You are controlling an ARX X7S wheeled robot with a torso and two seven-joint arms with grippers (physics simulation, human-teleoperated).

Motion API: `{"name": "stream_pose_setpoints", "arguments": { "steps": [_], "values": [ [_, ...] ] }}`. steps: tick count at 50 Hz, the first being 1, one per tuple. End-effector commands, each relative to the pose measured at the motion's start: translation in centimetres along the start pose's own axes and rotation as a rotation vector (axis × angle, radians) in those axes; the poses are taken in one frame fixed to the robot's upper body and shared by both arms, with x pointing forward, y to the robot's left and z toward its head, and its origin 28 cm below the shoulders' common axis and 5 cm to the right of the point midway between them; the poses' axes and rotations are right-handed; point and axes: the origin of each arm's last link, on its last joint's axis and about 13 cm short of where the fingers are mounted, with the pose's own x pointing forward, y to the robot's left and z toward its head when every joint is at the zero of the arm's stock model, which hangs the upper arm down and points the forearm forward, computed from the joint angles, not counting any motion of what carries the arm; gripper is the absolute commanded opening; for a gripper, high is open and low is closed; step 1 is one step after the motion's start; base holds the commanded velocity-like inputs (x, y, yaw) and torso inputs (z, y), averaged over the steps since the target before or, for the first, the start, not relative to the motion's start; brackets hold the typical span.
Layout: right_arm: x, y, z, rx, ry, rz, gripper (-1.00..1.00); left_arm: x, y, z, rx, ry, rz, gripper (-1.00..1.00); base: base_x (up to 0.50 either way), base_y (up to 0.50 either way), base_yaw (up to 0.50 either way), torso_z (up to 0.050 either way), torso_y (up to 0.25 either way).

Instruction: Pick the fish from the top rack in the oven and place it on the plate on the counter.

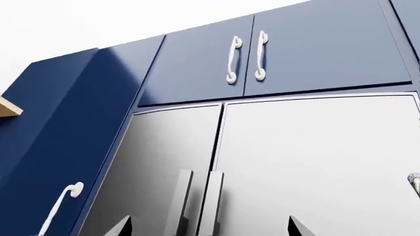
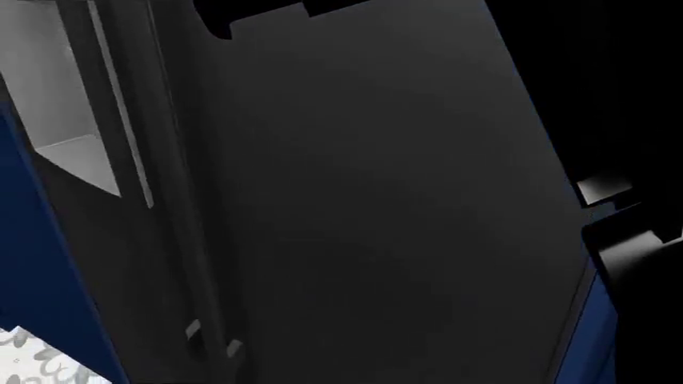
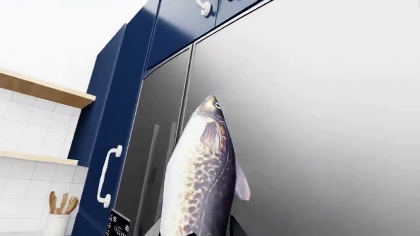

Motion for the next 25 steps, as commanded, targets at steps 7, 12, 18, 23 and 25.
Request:
{"name": "stream_pose_setpoints", "arguments": {
  "steps": [7,12,18,23,25],
  "values": [
    [-0.02,-0.08,-0.03,-0.004,-0.007,-0.005,-1.00,-0.10,-0.03,-0.07,-0.001,0.003,-0.001,1.00,0.07,0.04,0.50,0.000,0.000],
    [-0.04,-0.08,-0.14,-0.001,-0.006,-0.005,-1.00,-0.11,-0.05,-0.09,0.000,0.003,-0.001,1.00,0.07,0.04,0.50,0.000,0.000],
    [-0.07,-0.11,-0.03,0.000,-0.008,-0.007,-1.00,-0.04,-0.10,-0.07,0.000,0.003,-0.004,1.00,0.07,0.04,0.50,0.000,0.000],
    [-0.06,-0.14,0.05,-0.002,-0.010,-0.007,-1.00,0.04,-0.15,-0.01,0.000,0.002,-0.007,1.00,0.07,0.05,0.50,0.000,0.000],
    [-0.07,-0.15,0.06,-0.003,-0.010,-0.005,-1.00,0.10,-0.18,0.02,-0.001,0.001,-0.008,1.00,0.06,0.05,0.50,0.000,0.000]
  ]
}}
